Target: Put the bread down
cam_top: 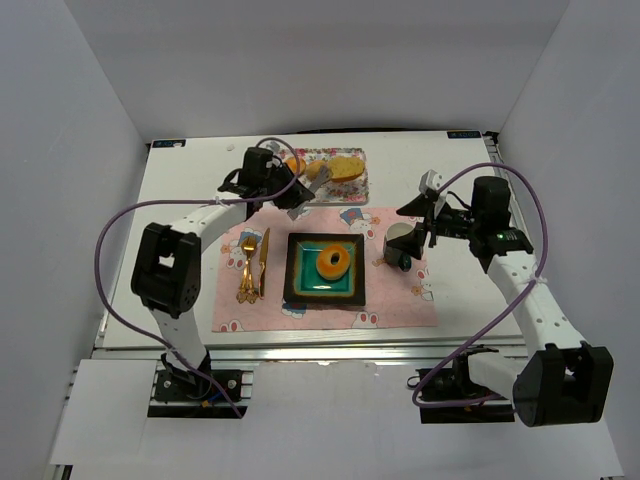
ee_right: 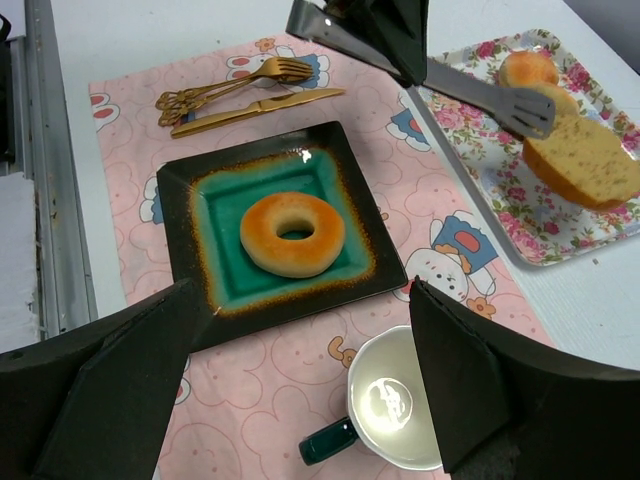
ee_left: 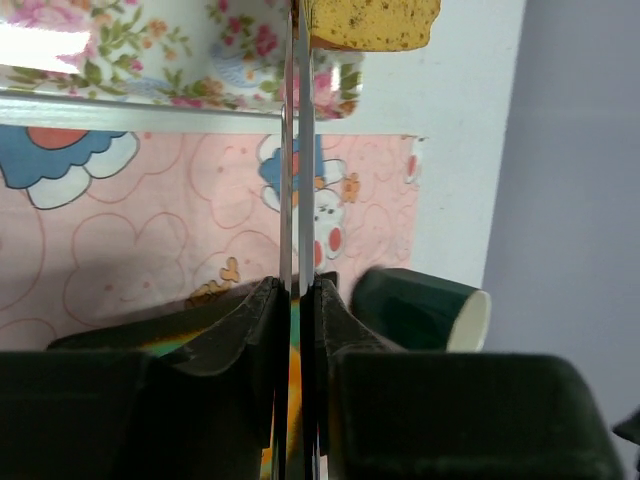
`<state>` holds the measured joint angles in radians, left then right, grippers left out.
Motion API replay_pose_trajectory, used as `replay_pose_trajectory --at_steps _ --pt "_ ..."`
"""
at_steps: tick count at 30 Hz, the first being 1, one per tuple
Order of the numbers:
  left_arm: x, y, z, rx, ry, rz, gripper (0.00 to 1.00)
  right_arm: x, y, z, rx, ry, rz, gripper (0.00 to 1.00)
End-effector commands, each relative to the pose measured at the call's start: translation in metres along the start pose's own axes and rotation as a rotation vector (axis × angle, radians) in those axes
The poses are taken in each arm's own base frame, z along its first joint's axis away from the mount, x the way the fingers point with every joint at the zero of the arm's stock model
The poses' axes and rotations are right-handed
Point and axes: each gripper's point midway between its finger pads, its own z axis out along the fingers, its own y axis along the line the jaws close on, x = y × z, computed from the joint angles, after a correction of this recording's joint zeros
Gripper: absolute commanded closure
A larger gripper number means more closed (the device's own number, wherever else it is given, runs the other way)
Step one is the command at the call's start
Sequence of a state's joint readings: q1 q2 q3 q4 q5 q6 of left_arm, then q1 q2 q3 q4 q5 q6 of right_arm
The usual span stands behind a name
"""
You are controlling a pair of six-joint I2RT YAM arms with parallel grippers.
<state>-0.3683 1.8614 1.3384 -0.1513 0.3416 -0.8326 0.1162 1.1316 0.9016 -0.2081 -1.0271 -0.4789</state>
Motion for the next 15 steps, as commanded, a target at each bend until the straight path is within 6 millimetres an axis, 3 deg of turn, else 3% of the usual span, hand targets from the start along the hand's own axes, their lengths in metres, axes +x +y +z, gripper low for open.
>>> replay_pose_trajectory --at_steps 1,5,10,13,14,15 --pt "-0.030 -0.067 -0.056 0.163 -0.117 0.065 1.00 -0.015 0.001 -0.007 0.014 -0.022 -0.057 0.11" --pt "-0.019 -0.071 -0.090 0.154 -0.117 0.105 1.00 -0.020 0.000 -0.012 0.040 -0.022 -0.094 0.11" --pt "0.034 -0.041 -0.132 0.080 0.000 0.134 1.00 -0.020 0.000 -0.012 0.037 -0.019 -0.097 0.20" --pt "0.065 -0.017 -0.163 0.010 0.044 0.127 1.00 -0.021 0.003 -0.011 0.015 -0.024 -0.090 0.33" --pt "0.076 -0.012 -0.176 0.009 0.043 0.124 1.00 -0.020 0.002 -0.011 0.011 -0.022 -0.082 0.47" --pt "0.086 -0.004 -0.184 -0.017 0.065 0.102 1.00 -0.019 0.003 -0.010 0.002 -0.020 -0.069 0.55"
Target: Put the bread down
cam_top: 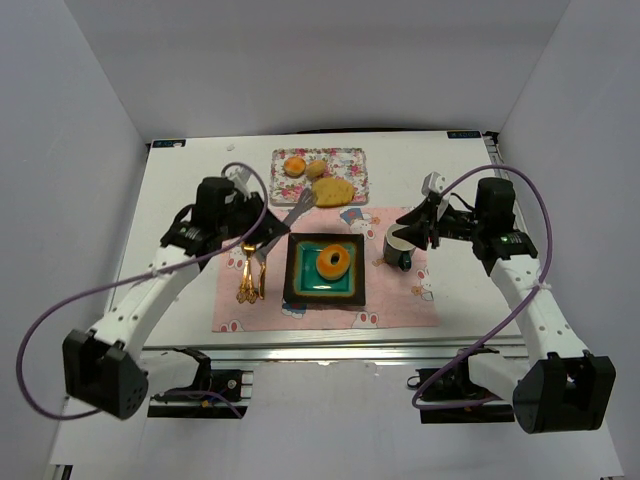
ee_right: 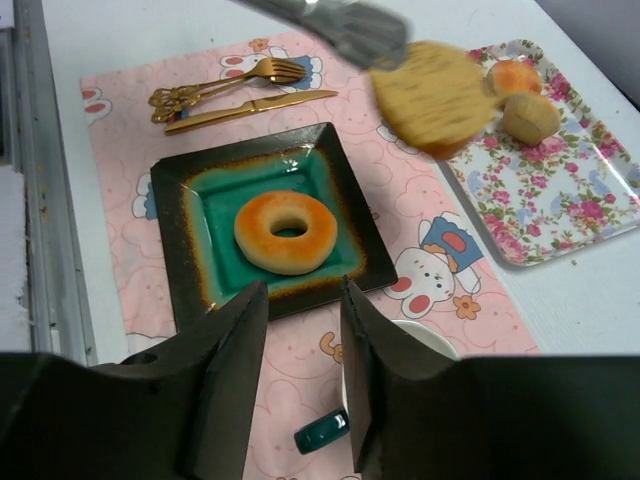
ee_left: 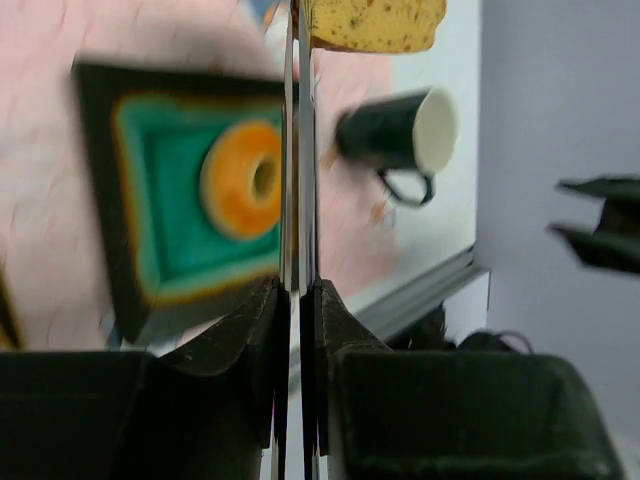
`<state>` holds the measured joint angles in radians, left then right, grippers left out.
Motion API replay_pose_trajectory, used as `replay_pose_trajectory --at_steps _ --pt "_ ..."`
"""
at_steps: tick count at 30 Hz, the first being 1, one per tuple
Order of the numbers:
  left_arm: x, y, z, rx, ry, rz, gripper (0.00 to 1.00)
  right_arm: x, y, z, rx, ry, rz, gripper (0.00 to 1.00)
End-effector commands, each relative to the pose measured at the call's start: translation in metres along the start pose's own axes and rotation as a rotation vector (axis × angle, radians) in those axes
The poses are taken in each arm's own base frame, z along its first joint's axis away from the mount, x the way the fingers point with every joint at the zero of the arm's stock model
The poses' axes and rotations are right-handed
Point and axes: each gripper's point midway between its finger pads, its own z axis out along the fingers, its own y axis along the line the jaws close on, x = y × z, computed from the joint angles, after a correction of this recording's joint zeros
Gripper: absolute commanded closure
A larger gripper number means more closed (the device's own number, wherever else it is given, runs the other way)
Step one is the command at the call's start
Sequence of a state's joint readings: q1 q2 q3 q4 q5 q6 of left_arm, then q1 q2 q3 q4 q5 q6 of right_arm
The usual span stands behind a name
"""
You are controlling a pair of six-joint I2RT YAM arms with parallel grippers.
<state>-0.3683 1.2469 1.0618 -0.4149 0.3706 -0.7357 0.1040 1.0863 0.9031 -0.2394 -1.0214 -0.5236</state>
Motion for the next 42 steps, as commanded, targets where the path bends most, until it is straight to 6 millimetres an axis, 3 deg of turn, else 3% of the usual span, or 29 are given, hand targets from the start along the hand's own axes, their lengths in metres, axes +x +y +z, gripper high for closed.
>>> replay_pose_trajectory --at_steps 1,2,6,13,16,24,39,42 --pt "0.045 0.027 -0.034 -0.099 0.097 -0.030 1.00 -0.015 -0.001 -0.002 -0.019 -0.019 -0.015 0.61" --pt "0.052 0.029 -0.040 -0.105 0.103 -0.037 1.00 -0.013 -0.002 -0.001 -0.022 -0.016 -0.005 0.67" --pt "0.085 0.040 -0.064 -0.107 0.131 -0.084 1.00 -0.013 -0.005 0.002 -0.033 -0.016 0.015 0.64" --pt "0.111 0.061 -0.069 -0.123 0.135 -0.137 1.00 -0.010 -0.007 0.003 -0.037 -0.012 0.029 0.56" --pt "0.110 0.066 -0.065 -0.129 0.110 -0.150 1.00 -0.009 -0.007 0.003 -0.036 -0.010 0.031 0.53" --pt "0.102 0.055 -0.050 -0.049 0.105 -0.146 1.00 -0.005 -0.004 0.003 -0.039 -0.006 0.045 0.50" --pt "0.093 0.076 -0.040 -0.149 0.035 -0.185 1.00 -0.002 -0.001 0.004 -0.046 -0.009 0.054 0.44" --pt "0.094 0.078 -0.041 -0.166 0.043 -0.184 0.83 -0.003 -0.002 0.004 -0.048 -0.011 0.051 0.42"
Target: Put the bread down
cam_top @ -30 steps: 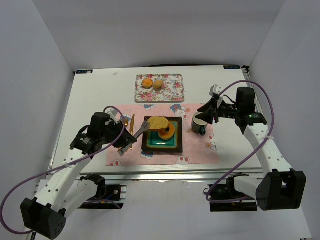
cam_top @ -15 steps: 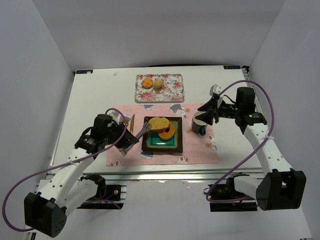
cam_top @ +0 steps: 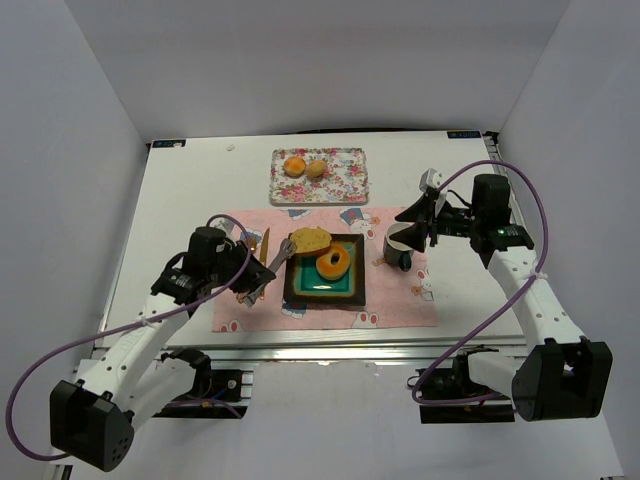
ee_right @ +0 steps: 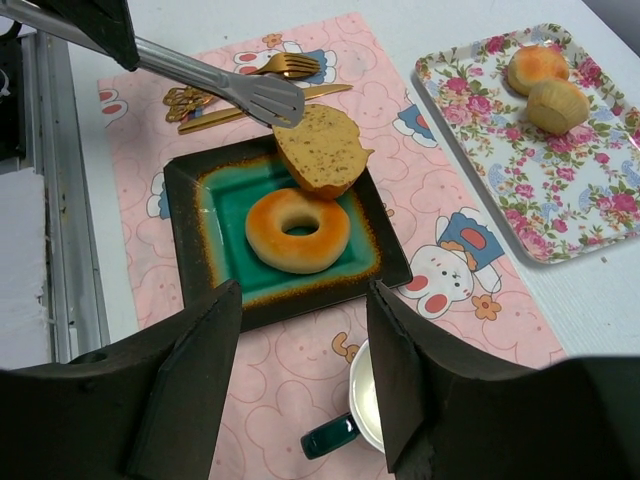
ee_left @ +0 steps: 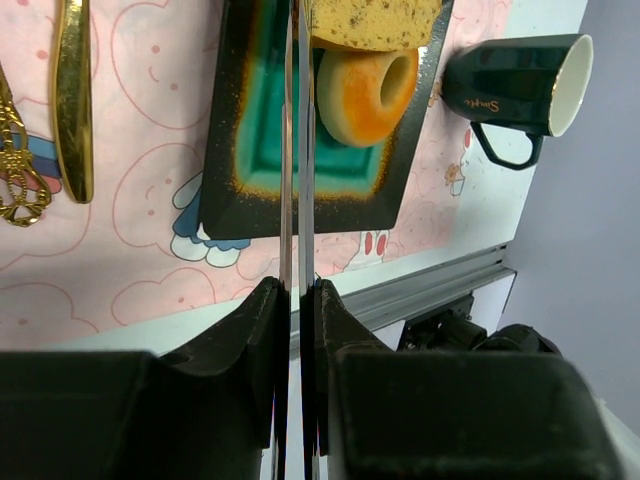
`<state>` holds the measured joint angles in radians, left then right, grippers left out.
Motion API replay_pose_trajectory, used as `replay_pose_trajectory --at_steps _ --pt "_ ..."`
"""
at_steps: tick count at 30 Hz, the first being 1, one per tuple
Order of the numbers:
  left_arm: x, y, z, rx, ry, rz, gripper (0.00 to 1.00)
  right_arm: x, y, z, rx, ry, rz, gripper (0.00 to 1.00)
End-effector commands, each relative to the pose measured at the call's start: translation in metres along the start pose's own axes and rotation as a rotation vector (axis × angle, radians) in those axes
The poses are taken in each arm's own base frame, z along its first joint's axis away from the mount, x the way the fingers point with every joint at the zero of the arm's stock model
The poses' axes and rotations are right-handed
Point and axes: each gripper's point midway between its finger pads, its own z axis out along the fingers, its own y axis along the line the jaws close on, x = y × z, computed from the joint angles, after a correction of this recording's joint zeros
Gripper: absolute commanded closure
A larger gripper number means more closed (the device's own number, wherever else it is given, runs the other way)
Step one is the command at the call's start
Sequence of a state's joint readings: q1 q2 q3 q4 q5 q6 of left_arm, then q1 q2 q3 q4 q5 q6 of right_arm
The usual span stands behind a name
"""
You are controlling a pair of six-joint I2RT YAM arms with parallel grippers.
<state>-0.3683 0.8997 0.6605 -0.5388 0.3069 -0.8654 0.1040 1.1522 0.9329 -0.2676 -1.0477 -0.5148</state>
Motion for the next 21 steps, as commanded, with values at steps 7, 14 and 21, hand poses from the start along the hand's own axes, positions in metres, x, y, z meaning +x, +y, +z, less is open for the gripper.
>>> replay_pose_trajectory --at_steps 7,14,21 --pt "-0.005 0.001 -0.006 -0.019 -0.026 0.012 0.55 -0.010 0.001 -0.002 -0.010 -0.022 -0.013 0.40" --pt "-0.011 -0.004 -0.015 -0.030 -0.047 0.027 0.43 -0.011 0.001 -0.002 -0.013 -0.027 -0.015 0.39" --pt "-0.034 -0.022 -0.041 -0.050 -0.132 0.068 0.43 -0.012 0.003 -0.002 -0.016 -0.030 -0.016 0.39"
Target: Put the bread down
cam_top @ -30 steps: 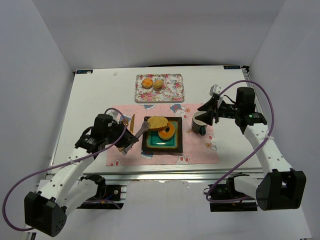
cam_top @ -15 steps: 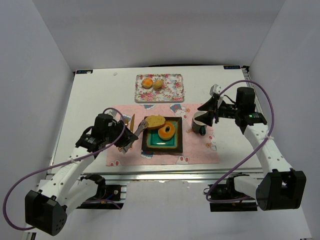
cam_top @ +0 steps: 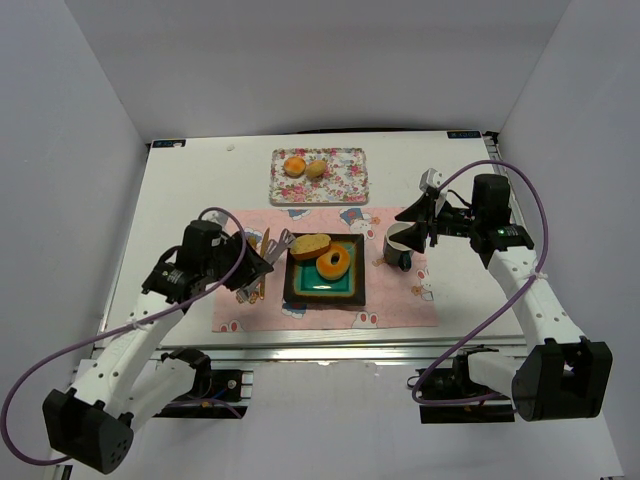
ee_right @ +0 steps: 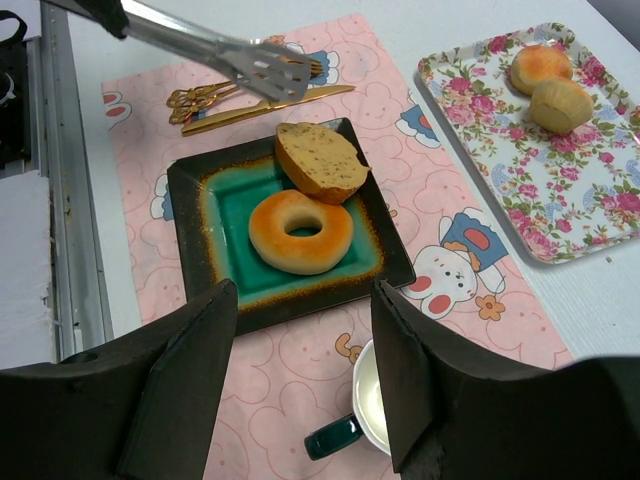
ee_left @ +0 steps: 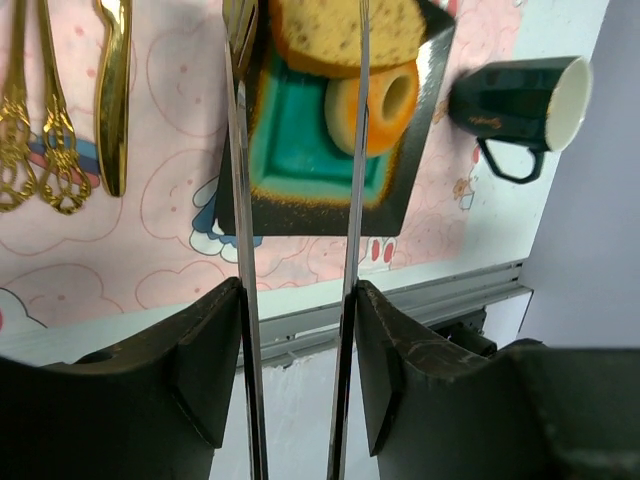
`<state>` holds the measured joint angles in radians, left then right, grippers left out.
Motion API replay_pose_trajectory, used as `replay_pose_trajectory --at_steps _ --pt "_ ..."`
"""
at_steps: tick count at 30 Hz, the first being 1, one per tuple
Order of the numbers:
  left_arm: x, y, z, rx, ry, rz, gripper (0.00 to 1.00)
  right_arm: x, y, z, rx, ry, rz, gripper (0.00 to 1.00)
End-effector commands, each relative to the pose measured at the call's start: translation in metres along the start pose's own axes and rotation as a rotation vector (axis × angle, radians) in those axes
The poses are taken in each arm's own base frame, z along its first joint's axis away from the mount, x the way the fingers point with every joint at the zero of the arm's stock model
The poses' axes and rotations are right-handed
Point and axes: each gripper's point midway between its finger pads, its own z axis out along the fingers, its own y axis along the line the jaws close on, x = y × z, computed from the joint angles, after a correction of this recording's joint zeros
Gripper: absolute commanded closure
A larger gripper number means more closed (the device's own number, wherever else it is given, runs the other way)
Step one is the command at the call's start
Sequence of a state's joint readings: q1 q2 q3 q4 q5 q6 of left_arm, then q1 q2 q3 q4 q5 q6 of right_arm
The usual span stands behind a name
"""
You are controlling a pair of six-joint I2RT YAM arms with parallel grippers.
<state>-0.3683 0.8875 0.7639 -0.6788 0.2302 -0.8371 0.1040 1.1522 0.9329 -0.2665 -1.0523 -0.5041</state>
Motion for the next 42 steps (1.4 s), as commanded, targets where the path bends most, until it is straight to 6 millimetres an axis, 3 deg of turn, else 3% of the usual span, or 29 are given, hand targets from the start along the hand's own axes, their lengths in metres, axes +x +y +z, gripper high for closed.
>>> replay_pose_trajectory --at_steps 1,4,8,9,11,15,16,17,18,19,21,22,26,27,29,35,36,39,41,42 --pt "-0.023 -0.016 -0.026 0.004 -0.094 0.052 0.43 -0.011 0.001 -0.002 -0.011 -0.027 -0.026 0.39" --pt "-0.033 -0.021 -0.036 -0.006 -0.133 0.061 0.46 -0.009 0.002 -0.002 -0.012 -0.025 -0.023 0.38" --pt "-0.046 -0.011 -0.034 -0.078 -0.167 0.114 0.74 -0.008 0.003 -0.002 -0.014 -0.025 -0.028 0.38" --pt "-0.054 -0.001 -0.032 -0.130 -0.193 0.123 0.83 -0.008 0.002 -0.002 -0.013 -0.026 -0.030 0.38" --pt "-0.069 0.018 -0.022 -0.234 -0.207 0.188 0.85 -0.008 0.003 -0.002 -0.016 -0.028 -0.033 0.38" --pt "-0.124 0.062 -0.013 -0.459 -0.317 0.320 0.93 -0.009 0.002 -0.002 -0.014 -0.031 -0.044 0.38" --pt "-0.145 0.067 -0.013 -0.489 -0.380 0.392 0.94 -0.009 0.002 -0.002 -0.014 -0.031 -0.047 0.38" --pt "-0.154 0.074 -0.009 -0.508 -0.397 0.414 0.94 -0.009 0.002 -0.002 -0.014 -0.031 -0.050 0.38" --pt "-0.159 0.098 -0.001 -0.543 -0.385 0.417 0.94 -0.010 0.002 -0.002 -0.016 -0.033 -0.062 0.38" --pt "-0.176 0.095 0.004 -0.510 -0.431 0.479 0.97 -0.009 0.002 -0.002 -0.015 -0.032 -0.069 0.38" --pt "-0.178 0.119 0.014 -0.524 -0.424 0.509 0.99 -0.009 0.003 -0.002 -0.014 -0.031 -0.086 0.38" --pt "-0.188 0.122 0.021 -0.516 -0.447 0.558 1.00 -0.009 0.002 -0.002 -0.013 -0.031 -0.092 0.37" --pt "-0.179 0.152 0.048 -0.495 -0.398 0.649 1.00 -0.006 0.002 -0.002 -0.003 -0.026 -0.096 0.36" --pt "-0.182 0.170 0.045 -0.524 -0.392 0.618 1.00 -0.005 0.001 -0.002 -0.002 -0.025 -0.095 0.35" --pt "-0.176 0.184 0.061 -0.496 -0.347 0.619 0.99 -0.004 0.000 -0.001 0.002 -0.023 -0.095 0.34" --pt "-0.161 0.232 0.070 -0.554 -0.258 0.536 0.77 0.004 -0.010 -0.002 0.050 0.014 -0.075 0.25" --pt "-0.157 0.237 0.070 -0.562 -0.242 0.522 0.67 0.004 -0.012 -0.002 0.056 0.019 -0.066 0.23" --pt "-0.149 0.250 0.069 -0.588 -0.201 0.489 0.58 0.009 -0.015 -0.002 0.068 0.040 -0.029 0.12" --pt "-0.151 0.252 0.068 -0.600 -0.202 0.476 0.56 0.009 -0.016 -0.002 0.077 0.049 -0.022 0.11" --pt "-0.151 0.251 0.068 -0.599 -0.204 0.474 0.49 0.009 -0.017 -0.003 0.082 0.050 -0.016 0.11"
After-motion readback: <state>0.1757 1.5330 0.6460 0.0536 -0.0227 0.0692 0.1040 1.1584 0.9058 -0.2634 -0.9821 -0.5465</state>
